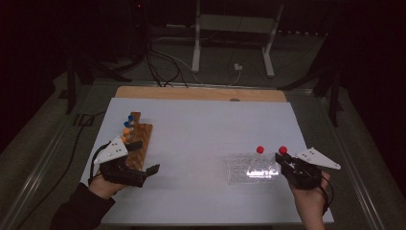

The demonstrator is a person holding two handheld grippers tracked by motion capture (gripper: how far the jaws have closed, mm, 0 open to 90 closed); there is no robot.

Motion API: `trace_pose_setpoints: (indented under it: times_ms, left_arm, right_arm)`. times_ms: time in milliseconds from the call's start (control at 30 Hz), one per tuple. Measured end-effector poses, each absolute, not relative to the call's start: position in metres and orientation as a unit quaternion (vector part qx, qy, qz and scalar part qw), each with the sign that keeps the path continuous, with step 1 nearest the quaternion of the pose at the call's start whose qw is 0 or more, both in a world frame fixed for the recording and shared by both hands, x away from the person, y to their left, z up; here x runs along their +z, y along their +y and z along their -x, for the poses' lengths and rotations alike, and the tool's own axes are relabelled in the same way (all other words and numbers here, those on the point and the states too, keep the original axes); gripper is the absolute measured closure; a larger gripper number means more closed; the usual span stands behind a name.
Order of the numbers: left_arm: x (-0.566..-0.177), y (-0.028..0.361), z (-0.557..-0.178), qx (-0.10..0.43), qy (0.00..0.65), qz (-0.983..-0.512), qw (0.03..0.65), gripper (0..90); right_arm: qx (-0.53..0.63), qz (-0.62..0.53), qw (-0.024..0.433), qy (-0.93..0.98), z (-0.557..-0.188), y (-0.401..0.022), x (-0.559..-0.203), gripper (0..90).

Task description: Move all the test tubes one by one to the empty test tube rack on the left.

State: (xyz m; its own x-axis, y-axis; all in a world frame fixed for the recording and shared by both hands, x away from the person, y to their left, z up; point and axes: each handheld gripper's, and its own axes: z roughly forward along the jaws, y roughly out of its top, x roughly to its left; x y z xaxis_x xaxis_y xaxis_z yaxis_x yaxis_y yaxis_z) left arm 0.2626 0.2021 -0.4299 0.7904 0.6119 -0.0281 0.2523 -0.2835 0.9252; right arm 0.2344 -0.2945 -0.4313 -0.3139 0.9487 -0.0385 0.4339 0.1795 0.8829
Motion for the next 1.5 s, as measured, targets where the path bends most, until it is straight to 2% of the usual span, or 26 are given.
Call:
trace_pose_setpoints:
  times_ms: [267, 533, 1067, 1500]
  left_arm:
    - [-0.428, 0.199, -0.261, 0.168, 0.27, -0.786, 0.531, 2.7]
    - [-0.426, 0.192, -0.259, 0.157, 0.258, -0.792, 0.531, 2.8]
    - [-0.415, 0.165, -0.25, 0.125, 0.213, -0.803, 0.542, 2.9]
    - [-0.411, 0.137, -0.246, 0.097, 0.176, -0.812, 0.548, 4.2]
  right_arm:
    - [0.424, -0.474, 0.323, 0.701, -0.218, -0.288, -0.412, 75.3]
    - [0.446, -0.436, 0.303, 0.72, -0.206, -0.266, -0.403, 75.3]
    - [0.455, -0.361, 0.227, 0.781, -0.214, -0.198, -0.42, 75.3]
    - [0.444, -0.312, 0.194, 0.818, -0.218, -0.153, -0.437, 75.3]
